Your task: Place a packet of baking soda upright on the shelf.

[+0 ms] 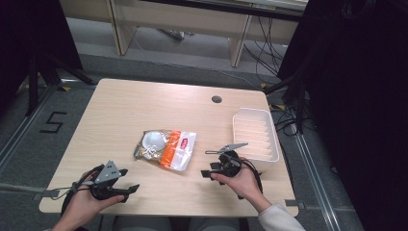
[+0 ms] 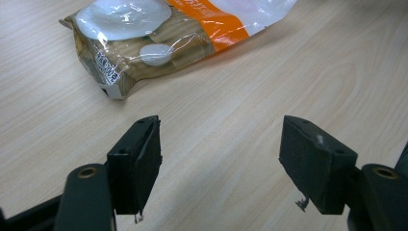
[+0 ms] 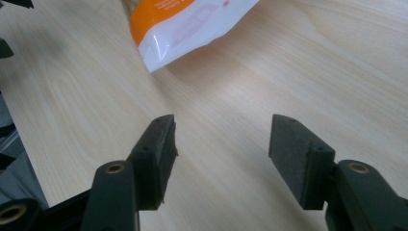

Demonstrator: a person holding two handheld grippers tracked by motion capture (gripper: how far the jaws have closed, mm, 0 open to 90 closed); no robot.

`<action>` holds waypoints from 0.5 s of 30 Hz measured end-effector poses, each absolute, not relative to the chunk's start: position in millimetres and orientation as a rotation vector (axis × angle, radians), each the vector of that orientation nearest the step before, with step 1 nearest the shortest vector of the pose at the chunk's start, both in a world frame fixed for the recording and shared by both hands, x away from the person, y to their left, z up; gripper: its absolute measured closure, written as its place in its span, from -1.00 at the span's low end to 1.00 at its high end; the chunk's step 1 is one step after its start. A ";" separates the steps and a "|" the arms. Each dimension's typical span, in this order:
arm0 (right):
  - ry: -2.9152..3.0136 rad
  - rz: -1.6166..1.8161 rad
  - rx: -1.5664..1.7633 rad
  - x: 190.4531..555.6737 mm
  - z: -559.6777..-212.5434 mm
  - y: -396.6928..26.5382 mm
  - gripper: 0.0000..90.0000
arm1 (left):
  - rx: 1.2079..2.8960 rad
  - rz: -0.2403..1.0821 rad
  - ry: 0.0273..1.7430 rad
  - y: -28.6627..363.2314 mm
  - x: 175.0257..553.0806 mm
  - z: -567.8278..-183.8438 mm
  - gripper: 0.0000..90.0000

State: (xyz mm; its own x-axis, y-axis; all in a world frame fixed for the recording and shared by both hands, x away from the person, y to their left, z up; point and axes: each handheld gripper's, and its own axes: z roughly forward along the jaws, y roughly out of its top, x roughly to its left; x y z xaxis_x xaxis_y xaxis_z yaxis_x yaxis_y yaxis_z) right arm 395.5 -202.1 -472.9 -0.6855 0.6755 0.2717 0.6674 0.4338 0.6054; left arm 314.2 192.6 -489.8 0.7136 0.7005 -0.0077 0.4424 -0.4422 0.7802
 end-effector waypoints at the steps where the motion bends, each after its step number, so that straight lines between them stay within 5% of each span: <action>1: 2.653 1.108 1.229 392.5 -471.9 -203.6 0.00 | 2.116 0.416 0.853 193.6 314.8 -489.2 -0.32; 15: 2.540 1.155 1.217 376.6 -468.3 -212.7 0.26 | 2.099 0.414 0.864 195.6 315.3 -490.2 -0.32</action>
State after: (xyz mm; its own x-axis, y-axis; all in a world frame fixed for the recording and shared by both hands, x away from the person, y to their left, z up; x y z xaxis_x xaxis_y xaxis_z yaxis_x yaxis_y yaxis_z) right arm 376.6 -212.7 -468.3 -0.6764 0.7024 0.2215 0.6287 0.3940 0.6704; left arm 315.3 195.6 -490.2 0.7118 0.7024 -0.0046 0.4365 -0.4372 0.7864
